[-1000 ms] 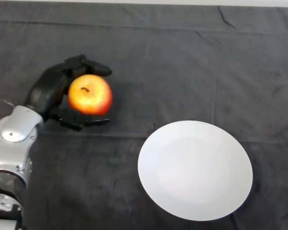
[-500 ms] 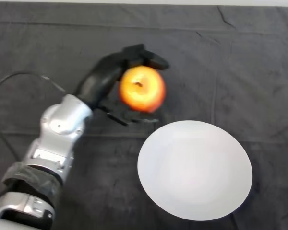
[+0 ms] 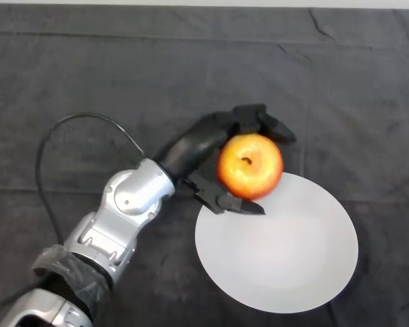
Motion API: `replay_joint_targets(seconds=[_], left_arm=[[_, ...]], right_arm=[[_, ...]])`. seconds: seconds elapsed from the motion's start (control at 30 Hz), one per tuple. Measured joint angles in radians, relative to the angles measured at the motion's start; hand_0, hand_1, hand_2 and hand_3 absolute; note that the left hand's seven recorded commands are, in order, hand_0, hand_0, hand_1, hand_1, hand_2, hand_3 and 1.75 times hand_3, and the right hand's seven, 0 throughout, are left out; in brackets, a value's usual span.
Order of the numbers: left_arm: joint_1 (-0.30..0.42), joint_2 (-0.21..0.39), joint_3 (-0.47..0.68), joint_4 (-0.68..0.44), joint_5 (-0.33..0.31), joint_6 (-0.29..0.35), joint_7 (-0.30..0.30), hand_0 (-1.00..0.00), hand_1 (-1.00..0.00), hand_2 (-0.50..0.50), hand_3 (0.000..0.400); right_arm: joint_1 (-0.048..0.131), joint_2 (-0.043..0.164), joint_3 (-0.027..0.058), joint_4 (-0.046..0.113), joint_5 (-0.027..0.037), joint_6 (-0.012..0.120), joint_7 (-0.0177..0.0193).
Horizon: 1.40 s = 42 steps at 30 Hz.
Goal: Move the apple to the plate
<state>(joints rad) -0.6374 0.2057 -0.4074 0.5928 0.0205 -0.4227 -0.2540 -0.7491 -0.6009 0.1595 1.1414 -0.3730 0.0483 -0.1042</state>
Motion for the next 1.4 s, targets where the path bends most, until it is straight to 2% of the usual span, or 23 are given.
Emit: replay_joint_targets(seconds=[0.53, 0.73, 0.87, 0.93, 0.97, 1.03, 1.07, 1.1, 1.13, 1.17, 1.2, 1.23, 1.4], left_arm=[[0.0, 0.006, -0.159, 0.008, -0.038, 0.0, 0.014, -1.0, -1.0, 0.0, 0.4], [0.0, 0.009, -0.187, 0.052, -0.038, 0.0, 0.014, -1.0, -0.93, -0.03, 0.4], [0.0, 0.012, -0.217, 0.069, -0.039, 0.003, 0.013, -1.0, -0.93, -0.03, 0.4], [-0.001, 0.011, -0.217, 0.07, -0.043, 0.007, 0.012, -0.97, -0.89, -0.04, 0.389], [-0.001, 0.011, -0.217, 0.07, -0.045, 0.01, 0.012, -0.91, -0.75, -0.08, 0.362], [-0.001, 0.011, -0.217, 0.07, -0.046, 0.012, 0.012, -0.8, -0.62, -0.09, 0.318], [-0.001, 0.011, -0.217, 0.07, -0.046, 0.013, 0.011, -0.65, 0.0, -0.33, 0.26], [-0.001, 0.011, -0.217, 0.071, -0.046, 0.014, 0.011, -0.6, 0.0, -0.3, 0.242], [-0.001, 0.011, -0.217, 0.071, -0.046, 0.018, 0.01, -0.43, 0.0, -0.21, 0.171], [-0.002, 0.011, -0.217, 0.073, -0.047, 0.021, 0.009, -0.36, 0.0, -0.18, 0.144], [-0.003, 0.011, -0.217, 0.073, -0.048, 0.021, 0.006, -0.04, 0.0, -0.02, 0.016], [-0.004, 0.012, -0.217, 0.073, -0.048, 0.022, 0.002, 0.0, 0.0, 0.0, 0.0], [-0.007, 0.012, -0.217, 0.073, -0.05, 0.03, -0.011, 0.0, 0.0, 0.0, 0.0]], right_arm=[[0.0, 0.0, 0.0, -0.001, 0.0, 0.001, 0.0], [0.0, 0.0, 0.0, -0.001, 0.0, 0.001, 0.0], [0.0, 0.0, 0.0, -0.001, -0.0002, 0.001, 0.0], [0.0, 0.0, 0.0, -0.001, -0.0002, 0.001, 0.0], [0.0, 0.0, 0.0, -0.001, -0.0002, 0.001, 0.0], [0.0, 0.0, 0.0, -0.001, -0.0002, 0.001, 0.0], [0.0, 0.0, 0.0, -0.001, -0.0002, 0.001, 0.0], [0.0, 0.0, 0.0, -0.001, -0.0002, 0.001, 0.0], [0.0, 0.0, 0.0, -0.001, -0.0002, 0.001, 0.0], [0.0, 0.0, 0.0, -0.001, -0.0002, 0.001, 0.0], [0.0, 0.0, 0.0, -0.001, -0.0002, 0.001, 0.0], [0.0, 0.0, 0.0, -0.001, -0.0002, 0.001, 0.0], [0.0, 0.0, 0.0, -0.001, -0.0002, 0.001, 0.0]])
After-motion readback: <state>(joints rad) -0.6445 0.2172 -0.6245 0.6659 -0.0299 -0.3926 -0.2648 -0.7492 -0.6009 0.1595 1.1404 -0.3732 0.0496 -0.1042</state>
